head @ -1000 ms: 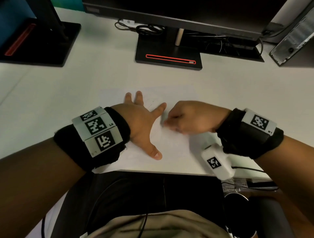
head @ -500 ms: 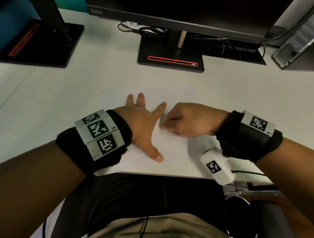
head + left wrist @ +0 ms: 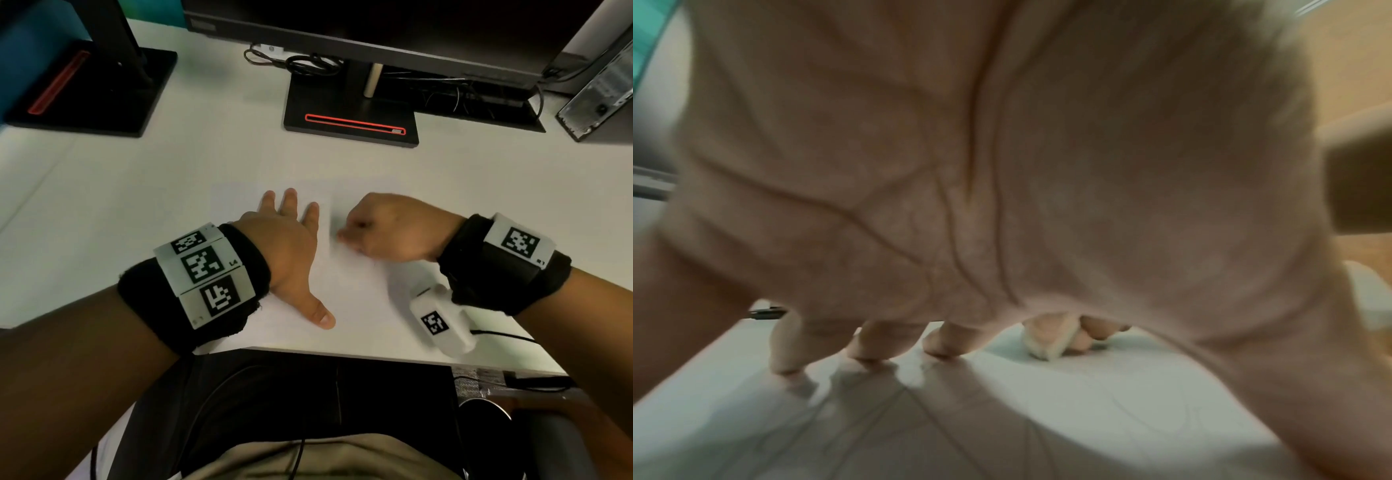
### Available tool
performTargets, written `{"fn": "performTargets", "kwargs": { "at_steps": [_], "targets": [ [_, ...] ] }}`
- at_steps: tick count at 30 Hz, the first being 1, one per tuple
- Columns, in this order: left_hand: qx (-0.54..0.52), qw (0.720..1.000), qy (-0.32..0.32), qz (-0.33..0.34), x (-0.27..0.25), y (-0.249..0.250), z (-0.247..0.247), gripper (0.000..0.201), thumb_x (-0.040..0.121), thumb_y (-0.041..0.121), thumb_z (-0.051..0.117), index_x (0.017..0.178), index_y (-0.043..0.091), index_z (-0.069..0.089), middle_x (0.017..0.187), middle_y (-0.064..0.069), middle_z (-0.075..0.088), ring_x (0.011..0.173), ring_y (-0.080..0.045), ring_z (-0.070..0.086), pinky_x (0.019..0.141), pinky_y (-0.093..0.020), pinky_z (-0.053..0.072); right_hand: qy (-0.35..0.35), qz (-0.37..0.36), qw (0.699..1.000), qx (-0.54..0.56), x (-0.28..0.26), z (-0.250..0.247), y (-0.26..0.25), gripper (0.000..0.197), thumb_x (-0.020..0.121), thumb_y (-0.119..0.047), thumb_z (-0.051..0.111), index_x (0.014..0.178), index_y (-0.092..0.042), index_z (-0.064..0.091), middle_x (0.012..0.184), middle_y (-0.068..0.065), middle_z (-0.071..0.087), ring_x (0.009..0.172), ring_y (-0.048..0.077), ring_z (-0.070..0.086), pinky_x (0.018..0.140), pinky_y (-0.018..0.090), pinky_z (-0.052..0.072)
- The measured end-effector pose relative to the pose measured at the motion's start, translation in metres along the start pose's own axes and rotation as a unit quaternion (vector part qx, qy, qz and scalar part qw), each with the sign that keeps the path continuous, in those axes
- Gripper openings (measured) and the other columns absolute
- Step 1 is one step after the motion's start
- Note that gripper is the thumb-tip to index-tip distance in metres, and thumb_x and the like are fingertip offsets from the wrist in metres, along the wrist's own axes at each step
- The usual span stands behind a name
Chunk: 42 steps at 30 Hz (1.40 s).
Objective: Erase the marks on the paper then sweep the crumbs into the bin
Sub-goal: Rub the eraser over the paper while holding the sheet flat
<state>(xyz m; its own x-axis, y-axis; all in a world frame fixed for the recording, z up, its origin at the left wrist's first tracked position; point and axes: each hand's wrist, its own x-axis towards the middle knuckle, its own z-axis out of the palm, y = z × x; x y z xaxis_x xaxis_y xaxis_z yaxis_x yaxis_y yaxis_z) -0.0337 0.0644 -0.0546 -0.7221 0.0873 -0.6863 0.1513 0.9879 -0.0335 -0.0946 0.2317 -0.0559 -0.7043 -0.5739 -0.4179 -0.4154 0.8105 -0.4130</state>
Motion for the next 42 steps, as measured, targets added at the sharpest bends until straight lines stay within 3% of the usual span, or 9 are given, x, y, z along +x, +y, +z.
{"fn": "performTargets", "kwargs": {
  "at_steps": [3, 7, 11, 15, 20, 24, 27, 31, 42],
  "targets": [
    [0.002, 1.0, 0.003, 0.0, 0.002, 0.0, 0.001, 0.164, 0.044, 0.093, 0.067, 0.152, 0.017, -0.031, 0.16, -0.016, -0.034, 0.149, -0.043, -0.021, 0.116, -0.06, 0.023, -0.046, -0.015, 0.999, -0.002, -0.002, 0.005, -0.005, 0.046, 0.1, -0.04, 0.052, 0.065, -0.01, 0.059, 0.058, 0.003, 0.055, 0.053, 0.018, 0.048, 0.059, 0.033, 0.046],
    [0.0, 1.0, 0.0, 0.001, 0.0, 0.0, 0.0, 0.163, 0.046, 0.092, 0.067, 0.152, 0.016, -0.031, 0.159, -0.016, -0.034, 0.149, -0.043, -0.022, 0.117, -0.061, 0.022, 0.017, 0.012, 1.0, 0.001, 0.007, -0.006, 0.003, 0.049, 0.101, -0.037, 0.051, 0.067, -0.003, 0.06, 0.06, 0.006, 0.054, 0.055, 0.02, 0.046, 0.06, 0.031, 0.043],
    [-0.002, 1.0, 0.003, 0.0, 0.002, 0.0, 0.0, 0.164, 0.045, 0.092, 0.068, 0.152, 0.016, -0.031, 0.16, -0.016, -0.034, 0.149, -0.043, -0.022, 0.116, -0.061, 0.023, -0.037, -0.009, 0.999, -0.006, 0.005, 0.003, -0.003, 0.047, 0.101, -0.04, 0.052, 0.068, -0.007, 0.062, 0.06, 0.004, 0.058, 0.054, 0.019, 0.049, 0.06, 0.033, 0.046],
    [0.0, 1.0, -0.004, 0.002, 0.002, 0.001, -0.001, 0.165, 0.045, 0.093, 0.067, 0.151, 0.015, -0.032, 0.159, -0.016, -0.035, 0.148, -0.044, -0.023, 0.117, -0.063, 0.023, 0.018, 0.03, 0.999, 0.006, 0.012, -0.011, 0.003, 0.046, 0.101, -0.036, 0.052, 0.066, -0.007, 0.06, 0.06, 0.006, 0.054, 0.053, 0.019, 0.046, 0.058, 0.029, 0.041],
    [0.0, 1.0, -0.005, -0.003, 0.003, 0.001, 0.0, 0.165, 0.044, 0.093, 0.067, 0.151, 0.016, -0.032, 0.158, -0.016, -0.036, 0.148, -0.044, -0.024, 0.116, -0.064, 0.025, -0.03, 0.014, 0.999, 0.012, 0.012, -0.004, -0.003, 0.044, 0.101, -0.038, 0.053, 0.067, -0.011, 0.06, 0.06, 0.005, 0.054, 0.053, 0.02, 0.045, 0.055, 0.028, 0.042],
    [-0.001, 1.0, -0.005, 0.0, 0.003, 0.0, 0.001, 0.166, 0.043, 0.093, 0.067, 0.151, 0.016, -0.033, 0.158, -0.015, -0.037, 0.148, -0.043, -0.024, 0.116, -0.064, 0.025, 0.029, 0.029, 0.999, 0.016, 0.018, -0.013, 0.002, 0.046, 0.102, -0.035, 0.051, 0.065, -0.009, 0.057, 0.06, 0.006, 0.053, 0.054, 0.019, 0.045, 0.06, 0.03, 0.041],
    [-0.003, 1.0, -0.008, 0.0, 0.004, -0.001, 0.002, 0.166, 0.042, 0.093, 0.067, 0.15, 0.017, -0.033, 0.158, -0.015, -0.037, 0.148, -0.043, -0.025, 0.115, -0.065, 0.025, -0.011, 0.01, 1.0, 0.002, 0.018, -0.004, -0.003, 0.046, 0.102, -0.038, 0.051, 0.067, -0.009, 0.06, 0.06, 0.005, 0.055, 0.054, 0.019, 0.046, 0.058, 0.029, 0.042],
    [0.0, 1.0, -0.004, 0.004, 0.004, -0.001, 0.002, 0.166, 0.042, 0.094, 0.067, 0.151, 0.016, -0.032, 0.158, -0.016, -0.036, 0.148, -0.043, -0.024, 0.115, -0.065, 0.025, 0.029, 0.036, 0.999, 0.024, 0.023, -0.014, 0.002, 0.047, 0.103, -0.037, 0.051, 0.067, -0.008, 0.061, 0.061, 0.006, 0.054, 0.054, 0.019, 0.047, 0.059, 0.028, 0.042],
    [-0.003, 1.0, -0.008, 0.003, 0.004, 0.0, 0.002, 0.166, 0.043, 0.092, 0.068, 0.151, 0.016, -0.032, 0.158, -0.015, -0.037, 0.147, -0.043, -0.025, 0.115, -0.066, 0.026, -0.018, 0.019, 0.999, 0.02, 0.03, -0.011, -0.004, 0.045, 0.102, -0.039, 0.051, 0.067, -0.011, 0.059, 0.06, 0.005, 0.051, 0.054, 0.02, 0.044, 0.053, 0.026, 0.041]
  ]
}}
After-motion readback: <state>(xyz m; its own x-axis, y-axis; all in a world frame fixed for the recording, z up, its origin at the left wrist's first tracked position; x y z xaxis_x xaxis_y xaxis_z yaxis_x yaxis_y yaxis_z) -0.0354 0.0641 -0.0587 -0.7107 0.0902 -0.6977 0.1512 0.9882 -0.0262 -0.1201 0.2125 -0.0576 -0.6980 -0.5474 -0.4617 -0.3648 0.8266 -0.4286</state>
